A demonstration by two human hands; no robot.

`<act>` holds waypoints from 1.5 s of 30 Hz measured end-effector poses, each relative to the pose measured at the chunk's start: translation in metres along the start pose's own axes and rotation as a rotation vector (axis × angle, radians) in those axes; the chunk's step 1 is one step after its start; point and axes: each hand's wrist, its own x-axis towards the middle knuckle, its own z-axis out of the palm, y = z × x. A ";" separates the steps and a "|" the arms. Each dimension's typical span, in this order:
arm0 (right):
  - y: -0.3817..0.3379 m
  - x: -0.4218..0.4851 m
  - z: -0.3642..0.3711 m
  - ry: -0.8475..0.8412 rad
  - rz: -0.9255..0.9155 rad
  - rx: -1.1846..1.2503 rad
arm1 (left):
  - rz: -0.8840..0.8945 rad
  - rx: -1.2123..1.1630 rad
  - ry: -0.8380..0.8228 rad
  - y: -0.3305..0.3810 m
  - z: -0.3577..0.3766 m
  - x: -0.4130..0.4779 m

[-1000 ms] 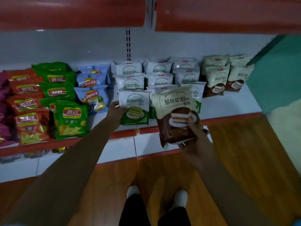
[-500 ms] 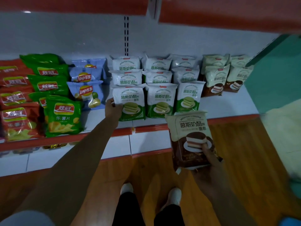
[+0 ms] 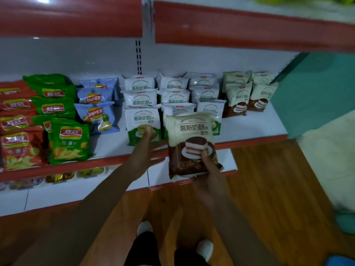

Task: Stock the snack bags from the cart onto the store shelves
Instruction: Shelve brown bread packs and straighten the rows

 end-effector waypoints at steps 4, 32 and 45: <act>-0.009 -0.001 -0.005 -0.069 0.017 -0.094 | -0.014 -0.002 -0.353 -0.007 0.039 -0.022; -0.275 -0.007 -0.196 -0.265 -0.052 -0.899 | 0.259 0.347 -0.188 -0.092 0.311 -0.030; -0.282 0.123 -0.176 -0.037 -0.009 -0.898 | 0.320 0.522 0.283 -0.076 0.322 0.087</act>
